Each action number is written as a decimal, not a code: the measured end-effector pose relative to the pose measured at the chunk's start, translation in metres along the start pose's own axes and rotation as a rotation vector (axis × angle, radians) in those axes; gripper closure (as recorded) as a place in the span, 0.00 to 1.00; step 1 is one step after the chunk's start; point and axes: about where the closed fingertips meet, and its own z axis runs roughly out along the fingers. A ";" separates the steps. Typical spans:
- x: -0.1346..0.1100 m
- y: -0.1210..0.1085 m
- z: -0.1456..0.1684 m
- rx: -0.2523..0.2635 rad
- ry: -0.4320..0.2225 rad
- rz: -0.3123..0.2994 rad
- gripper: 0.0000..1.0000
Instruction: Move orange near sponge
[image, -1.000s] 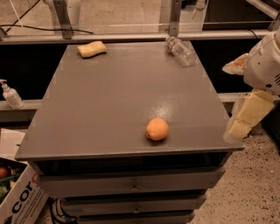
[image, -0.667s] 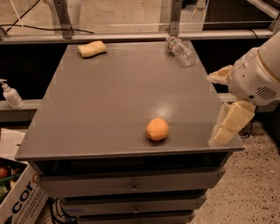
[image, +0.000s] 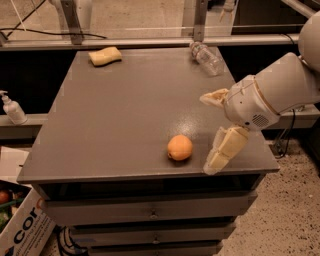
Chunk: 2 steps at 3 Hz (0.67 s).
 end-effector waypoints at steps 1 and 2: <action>0.000 0.000 0.000 0.000 0.000 0.000 0.00; 0.002 -0.001 0.000 0.015 -0.049 0.012 0.00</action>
Offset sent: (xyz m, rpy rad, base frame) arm 0.0039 -0.0101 -0.0039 0.1321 -0.0203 -0.0406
